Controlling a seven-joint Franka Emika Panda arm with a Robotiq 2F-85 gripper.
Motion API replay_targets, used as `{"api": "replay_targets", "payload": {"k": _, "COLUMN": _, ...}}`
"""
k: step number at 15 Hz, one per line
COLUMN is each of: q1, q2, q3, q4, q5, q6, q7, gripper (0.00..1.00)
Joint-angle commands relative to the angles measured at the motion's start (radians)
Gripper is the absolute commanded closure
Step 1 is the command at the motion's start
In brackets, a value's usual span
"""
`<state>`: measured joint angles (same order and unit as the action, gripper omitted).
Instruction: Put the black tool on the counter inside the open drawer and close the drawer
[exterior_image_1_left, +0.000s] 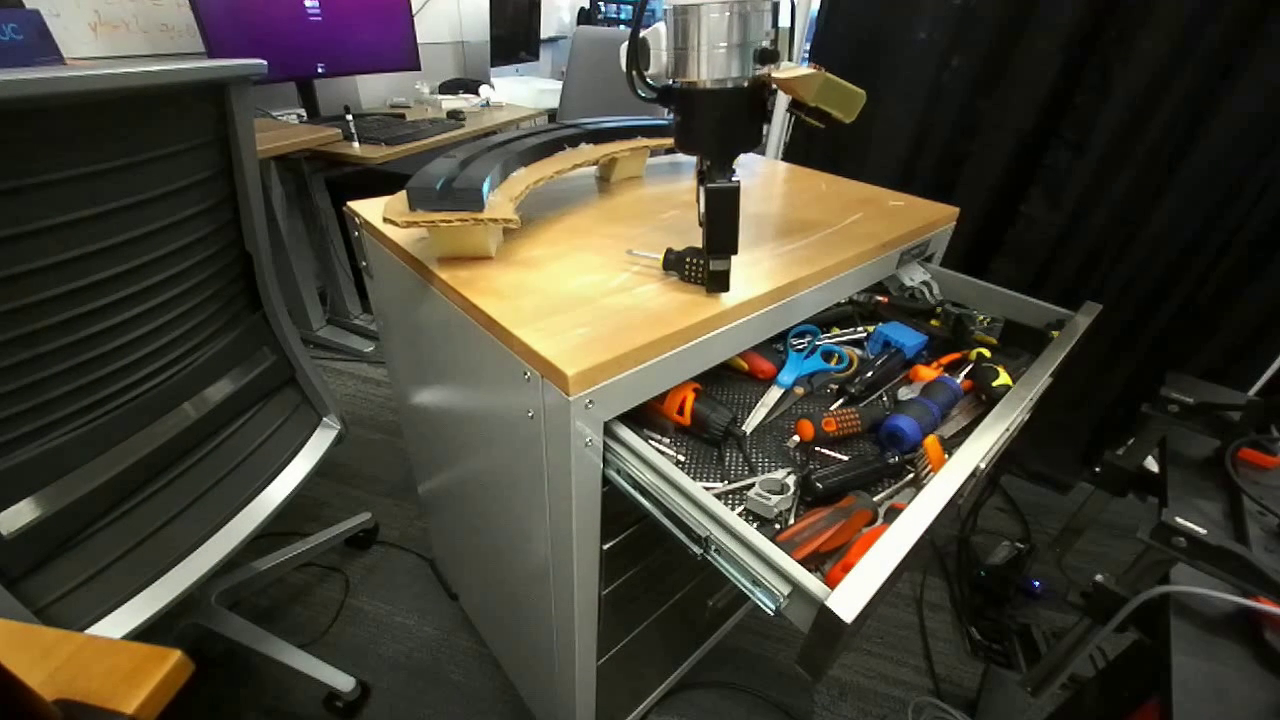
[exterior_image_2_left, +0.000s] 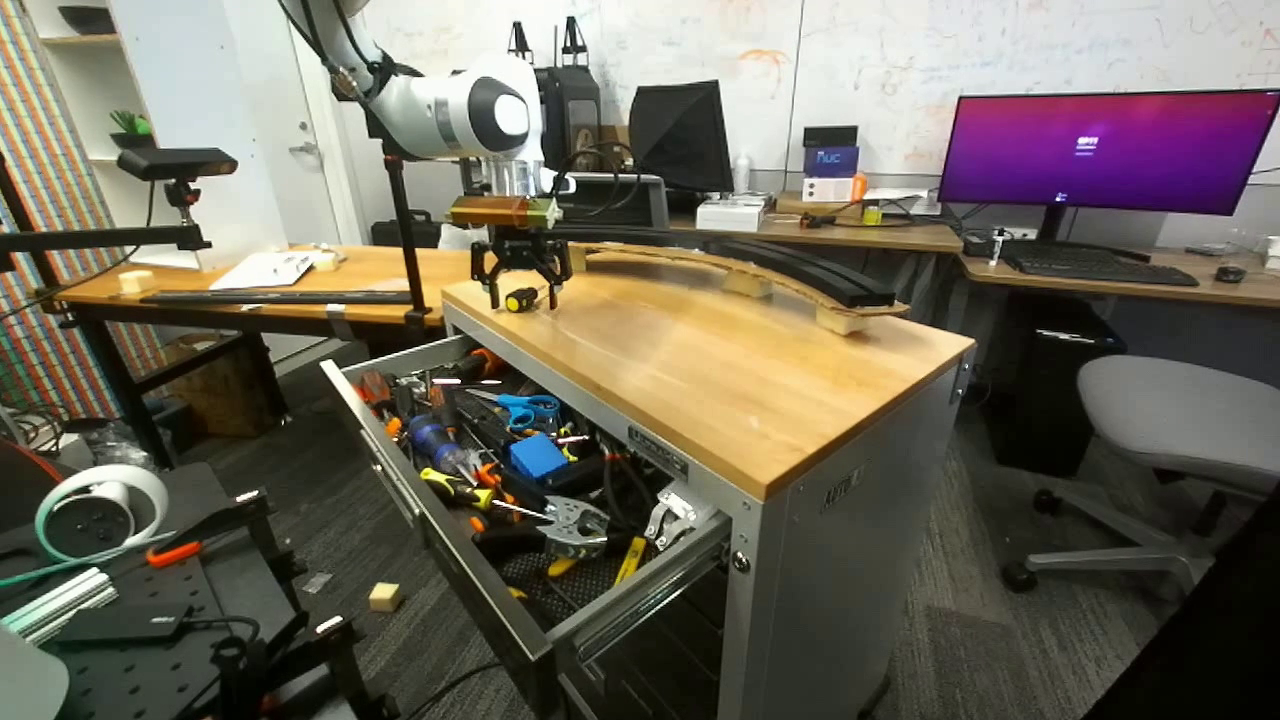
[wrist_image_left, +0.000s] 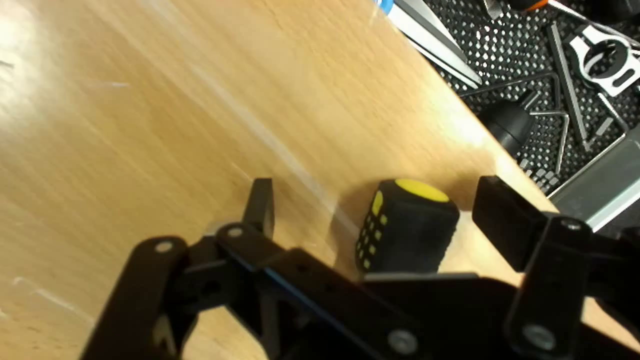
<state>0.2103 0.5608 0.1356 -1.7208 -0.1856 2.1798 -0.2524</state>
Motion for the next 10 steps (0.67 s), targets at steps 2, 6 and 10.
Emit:
{"api": "replay_targets", "payload": {"k": 2, "q1": 0.035, "q2": 0.031, "q3": -0.003, "q4": 0.034, "q5": -0.027, "q6": 0.050, "q7": 0.078, "gripper": 0.25}}
{"api": "replay_targets", "payload": {"k": 6, "q1": 0.042, "q2": 0.021, "q3": -0.012, "q4": 0.030, "q5": -0.043, "q6": 0.061, "q7": 0.105, "gripper": 0.51}}
{"api": "replay_targets", "payload": {"k": 10, "q1": -0.002, "q2": 0.007, "q3": 0.004, "q4": 0.051, "q5": -0.051, "q6": -0.107, "q7": -0.055, "gripper": 0.80}}
